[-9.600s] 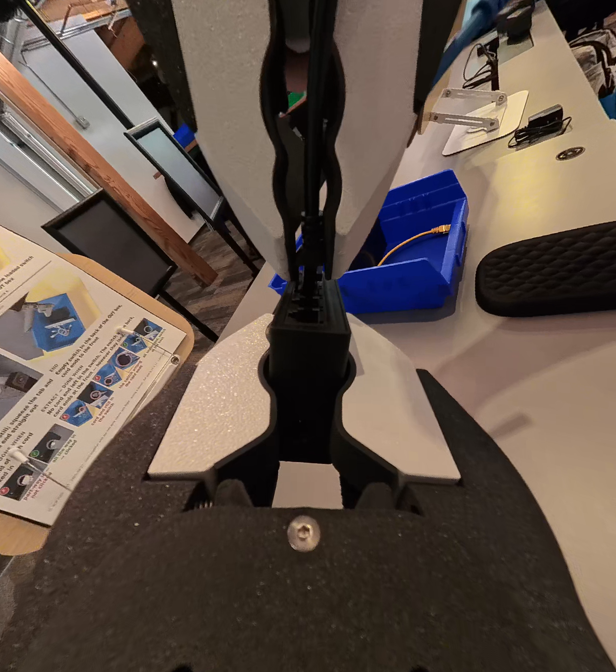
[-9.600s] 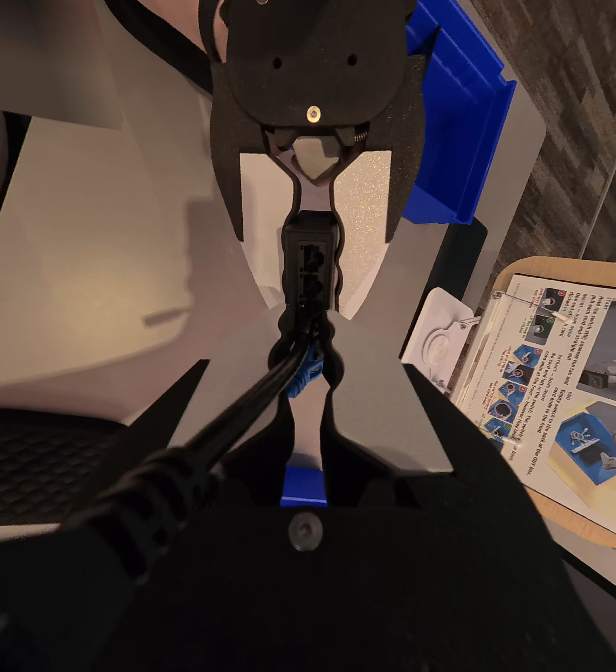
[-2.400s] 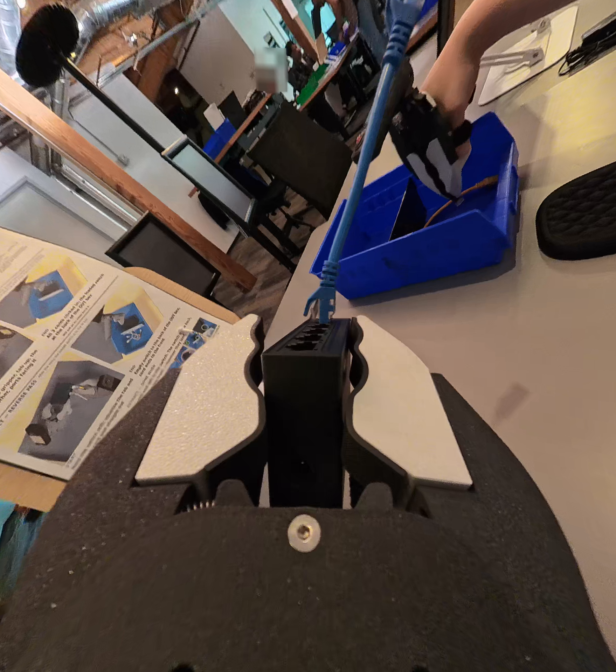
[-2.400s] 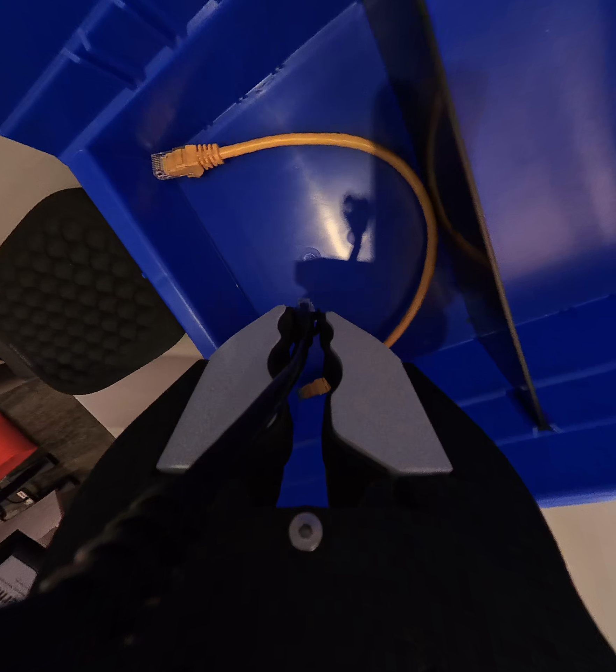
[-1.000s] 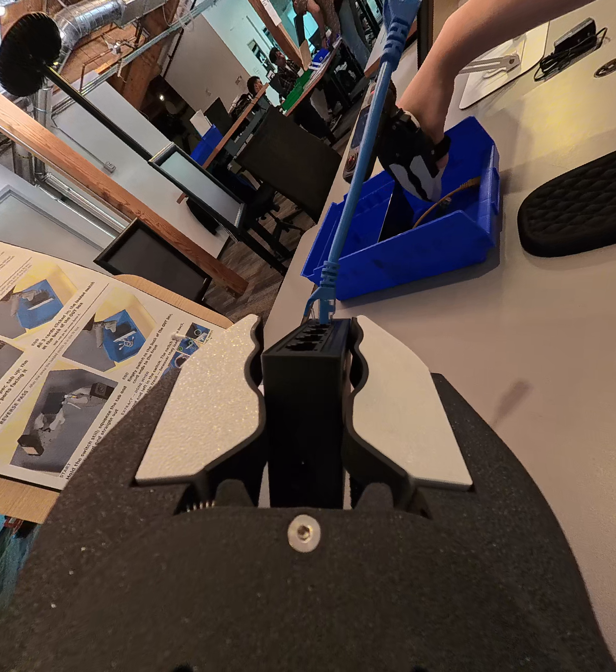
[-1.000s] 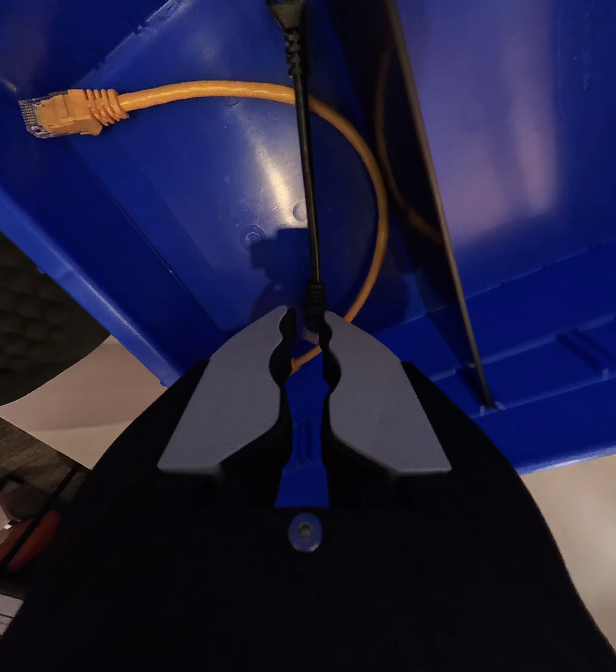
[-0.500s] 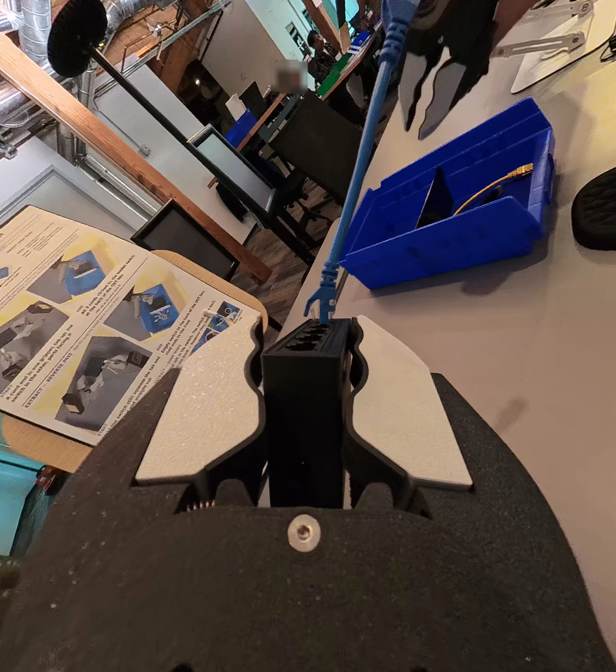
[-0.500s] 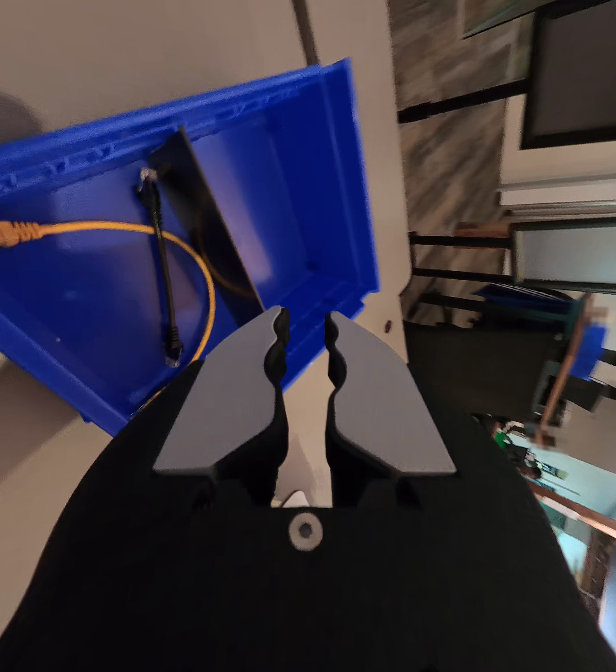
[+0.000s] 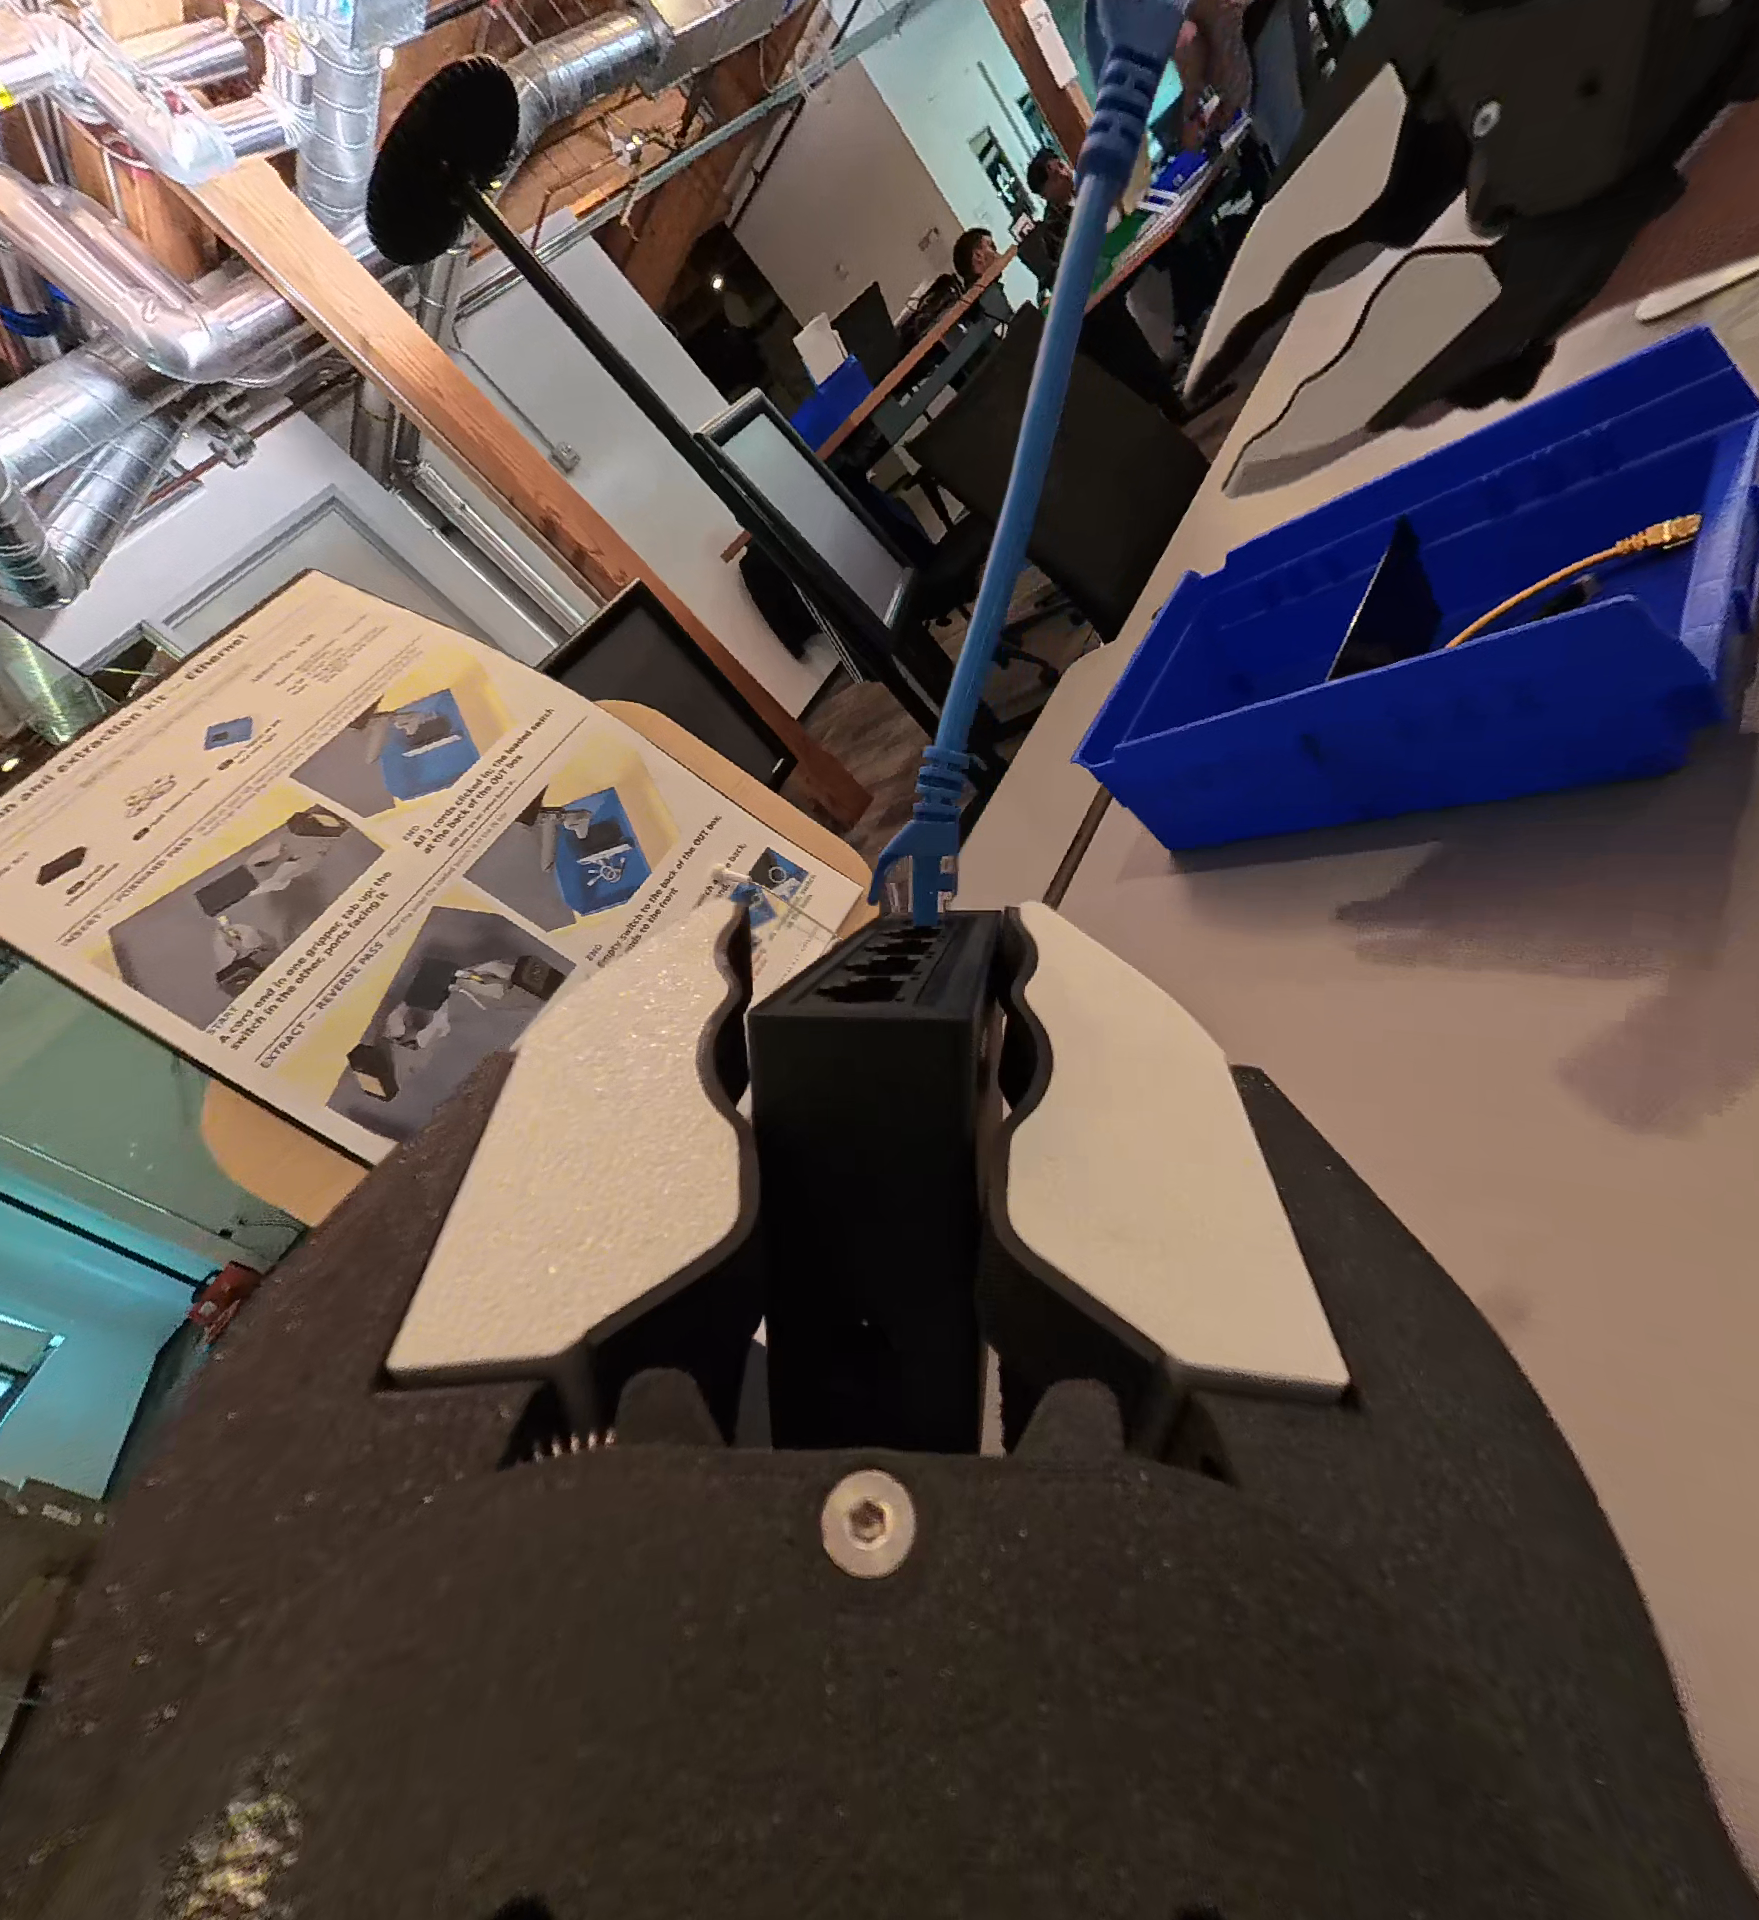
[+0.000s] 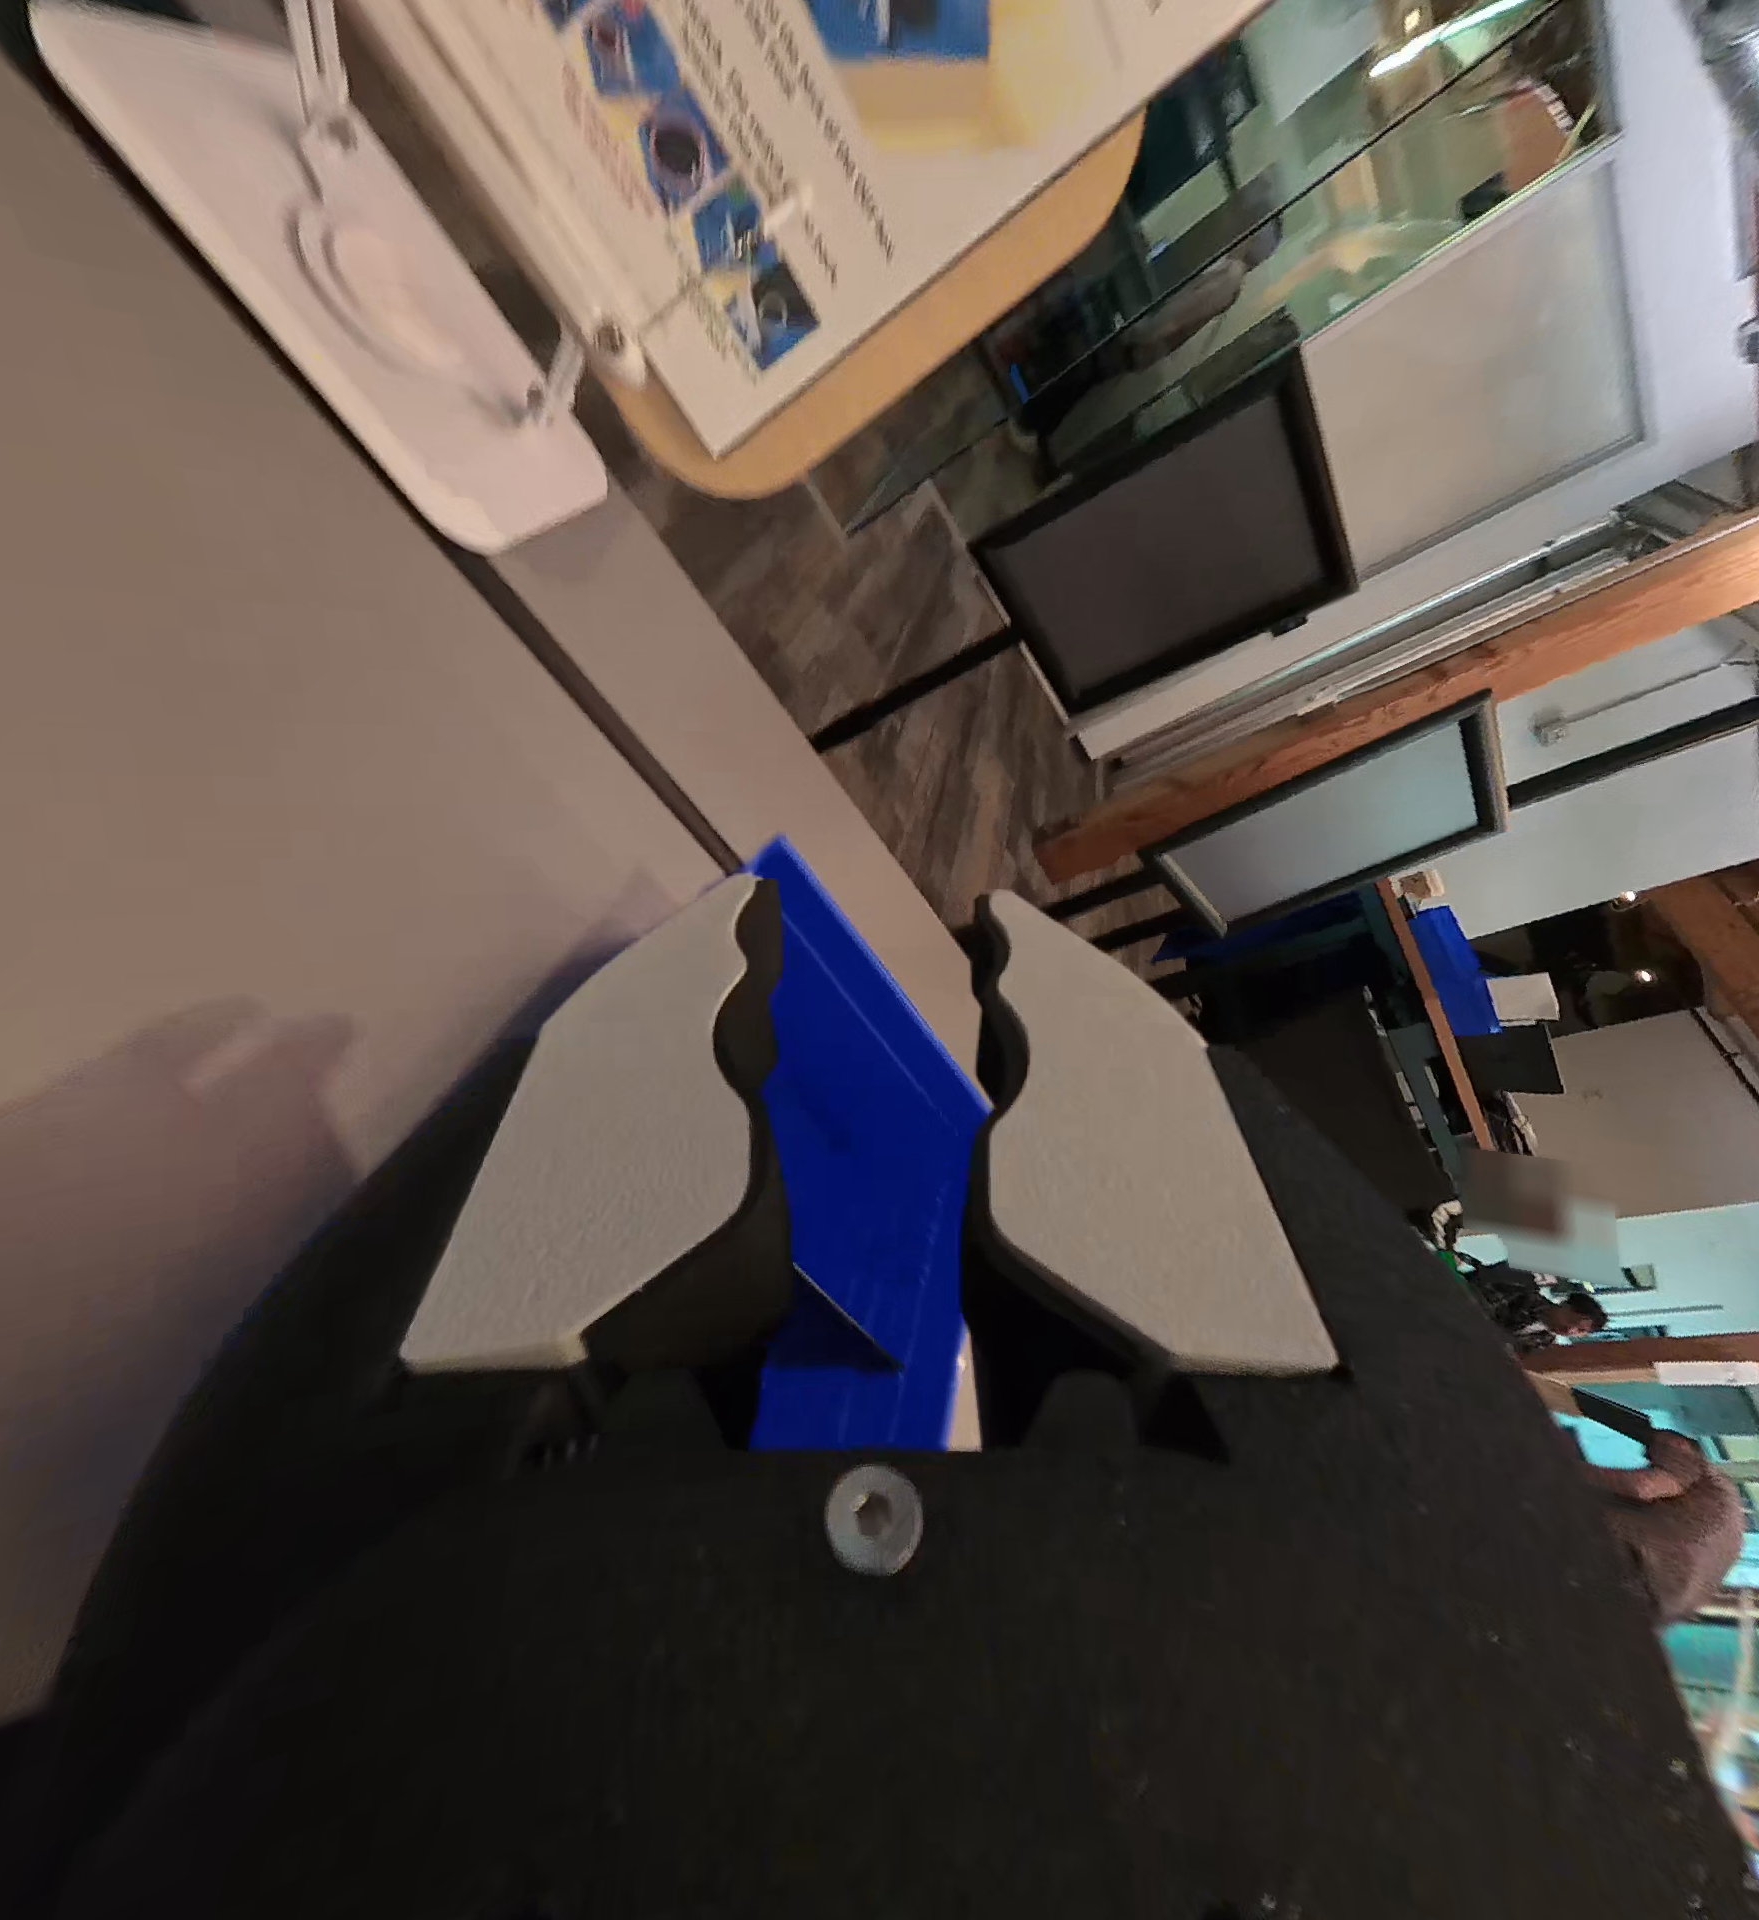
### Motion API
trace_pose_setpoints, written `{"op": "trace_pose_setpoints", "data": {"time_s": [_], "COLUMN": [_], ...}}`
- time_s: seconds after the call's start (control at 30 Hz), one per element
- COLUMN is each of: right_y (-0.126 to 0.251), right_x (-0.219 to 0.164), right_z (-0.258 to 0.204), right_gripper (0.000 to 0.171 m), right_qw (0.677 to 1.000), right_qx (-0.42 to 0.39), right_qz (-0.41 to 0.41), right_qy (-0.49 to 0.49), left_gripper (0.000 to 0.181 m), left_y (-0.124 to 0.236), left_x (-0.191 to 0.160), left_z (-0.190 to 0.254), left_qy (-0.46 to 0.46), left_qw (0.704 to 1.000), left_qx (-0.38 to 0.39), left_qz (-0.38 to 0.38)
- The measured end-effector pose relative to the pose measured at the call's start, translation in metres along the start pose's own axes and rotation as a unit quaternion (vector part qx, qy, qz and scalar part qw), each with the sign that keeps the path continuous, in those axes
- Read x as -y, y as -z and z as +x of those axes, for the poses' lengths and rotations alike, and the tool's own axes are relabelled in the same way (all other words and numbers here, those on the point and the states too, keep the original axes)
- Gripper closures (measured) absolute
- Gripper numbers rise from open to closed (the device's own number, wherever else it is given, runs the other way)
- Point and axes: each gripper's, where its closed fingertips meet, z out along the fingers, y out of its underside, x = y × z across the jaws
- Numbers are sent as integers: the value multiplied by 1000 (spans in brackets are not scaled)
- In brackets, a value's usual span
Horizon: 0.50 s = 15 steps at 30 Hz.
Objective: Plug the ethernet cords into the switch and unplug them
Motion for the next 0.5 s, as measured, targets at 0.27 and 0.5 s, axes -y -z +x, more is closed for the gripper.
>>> {"op": "trace_pose_setpoints", "data": {"time_s": [0.27,0.5], "right_y": [-5,12], "right_x": [50,102], "right_z": [-36,-77], "right_gripper": [133,134], "right_qw": [994,959], "right_qx": [23,138], "right_qz": [75,229], "right_qy": [-72,-91], "left_gripper": [136,136], "left_y": [6,5], "left_x": [-1,5], "left_z": [-7,1], "left_qy": [3,-11], "left_qw": [1000,999], "left_qx": [3,-5], "left_qz": [14,40]}}
